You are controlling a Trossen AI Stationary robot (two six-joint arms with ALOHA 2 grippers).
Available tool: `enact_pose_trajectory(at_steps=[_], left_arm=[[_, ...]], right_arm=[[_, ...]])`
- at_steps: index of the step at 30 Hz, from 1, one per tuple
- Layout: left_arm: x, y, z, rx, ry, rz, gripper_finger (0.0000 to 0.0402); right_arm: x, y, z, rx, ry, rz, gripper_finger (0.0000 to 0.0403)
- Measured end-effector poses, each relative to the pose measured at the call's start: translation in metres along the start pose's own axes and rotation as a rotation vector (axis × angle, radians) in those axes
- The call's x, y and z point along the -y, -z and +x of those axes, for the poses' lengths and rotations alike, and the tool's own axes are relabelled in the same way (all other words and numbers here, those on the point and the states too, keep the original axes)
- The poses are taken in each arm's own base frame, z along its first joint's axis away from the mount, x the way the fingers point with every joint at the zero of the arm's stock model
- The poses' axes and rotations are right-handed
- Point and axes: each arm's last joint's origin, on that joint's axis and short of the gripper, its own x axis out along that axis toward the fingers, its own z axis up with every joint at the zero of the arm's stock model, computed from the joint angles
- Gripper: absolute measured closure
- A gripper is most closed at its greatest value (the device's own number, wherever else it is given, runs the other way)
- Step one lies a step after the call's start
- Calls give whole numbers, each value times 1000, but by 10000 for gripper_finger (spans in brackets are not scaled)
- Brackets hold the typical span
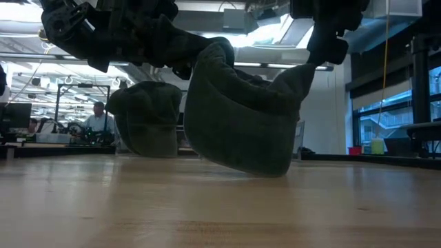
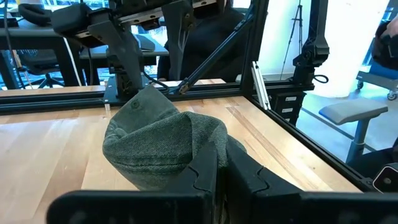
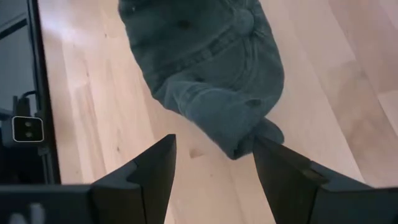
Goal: Pick & Place hat
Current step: Put the black cap into the left transparent bin
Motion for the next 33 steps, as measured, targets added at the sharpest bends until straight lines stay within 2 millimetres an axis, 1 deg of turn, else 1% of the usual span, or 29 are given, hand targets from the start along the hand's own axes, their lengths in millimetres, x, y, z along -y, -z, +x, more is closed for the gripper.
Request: enact_pose_trajectory(at_steps=[6,9,11,15,18,25,31,33], left_arm=[[0,0,0,0,0,-4,390],[0,0,0,0,0,-4,391],[0,0,0,0,0,-4,391],[0,0,0,0,0,-14,390],[0,0,0,0,0,-16,391],[0,0,0,2,-10,-17,390],[0,0,0,2,-16,-17,391],[0,0,0,3,-16,-17,387]], right_arm=[[3,5,11,22,-12,23,191],[1,4,17,49,-105,5,191],[0,4,18,50,-134,-5,191],[2,7,19,39,-96,-2,203],[4,8,19,39,-70,-1,233],[3,8,19,34,-68,-23,330],[3,8,20,39,-66,-76,389],[4,8,20,55,-37,-104,395]])
